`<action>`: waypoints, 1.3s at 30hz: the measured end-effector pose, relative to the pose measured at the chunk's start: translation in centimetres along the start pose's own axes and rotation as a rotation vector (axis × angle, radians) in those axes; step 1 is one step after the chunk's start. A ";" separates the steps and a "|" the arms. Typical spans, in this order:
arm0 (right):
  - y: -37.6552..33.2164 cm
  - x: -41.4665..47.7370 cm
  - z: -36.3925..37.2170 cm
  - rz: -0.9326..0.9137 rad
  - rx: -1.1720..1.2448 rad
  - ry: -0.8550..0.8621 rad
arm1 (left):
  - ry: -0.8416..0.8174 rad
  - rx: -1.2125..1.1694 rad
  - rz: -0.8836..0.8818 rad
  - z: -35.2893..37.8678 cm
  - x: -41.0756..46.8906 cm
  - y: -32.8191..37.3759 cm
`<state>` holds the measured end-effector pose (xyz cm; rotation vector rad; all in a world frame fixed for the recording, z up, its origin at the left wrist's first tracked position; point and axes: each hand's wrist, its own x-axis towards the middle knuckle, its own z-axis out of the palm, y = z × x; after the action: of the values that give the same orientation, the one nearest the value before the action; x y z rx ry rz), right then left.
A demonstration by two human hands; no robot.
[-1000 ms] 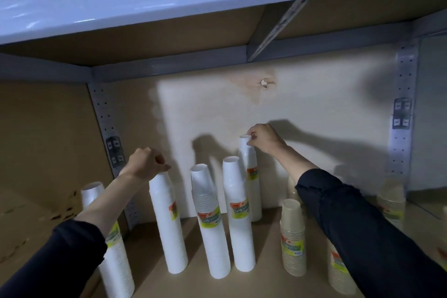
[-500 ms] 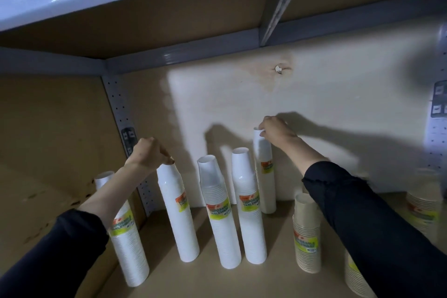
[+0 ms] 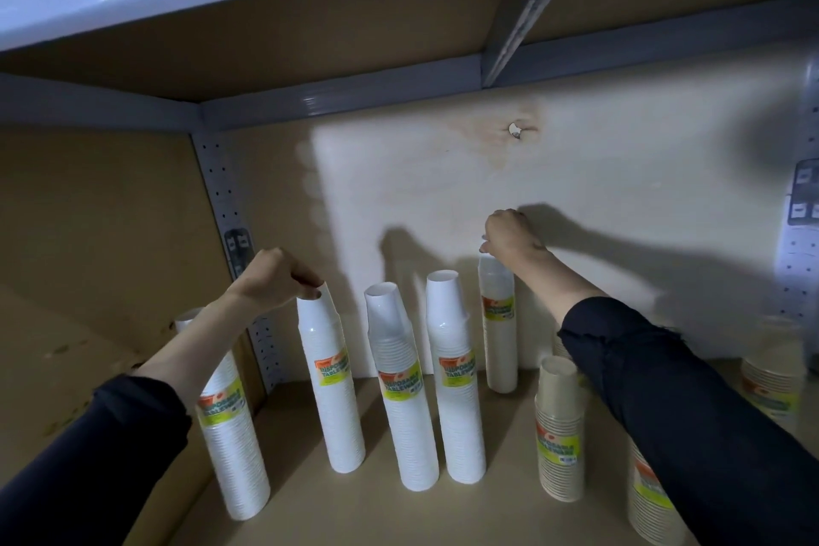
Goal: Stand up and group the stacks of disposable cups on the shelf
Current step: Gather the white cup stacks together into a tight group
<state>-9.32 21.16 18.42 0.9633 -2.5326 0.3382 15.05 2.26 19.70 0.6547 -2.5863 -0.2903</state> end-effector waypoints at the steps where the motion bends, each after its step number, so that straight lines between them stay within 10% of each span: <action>1: 0.0 0.0 0.1 -0.006 -0.019 -0.002 | -0.005 -0.004 0.007 0.0 0.0 -0.1; 17: 0.2 -0.9 0.3 0.000 0.004 0.027 | 0.055 -0.011 0.079 1.2 0.1 -0.3; 27: 0.3 -5.9 -1.2 0.090 0.703 -0.076 | 0.171 -0.329 0.084 3.0 -2.5 3.4; 39: -3.6 -11.0 -0.8 0.113 0.914 -0.305 | 0.124 -0.687 -0.151 7.5 -5.6 5.1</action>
<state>0.85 25.16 14.43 1.2308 -2.7036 1.5790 13.82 10.12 12.60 0.5776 -2.1135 -1.0832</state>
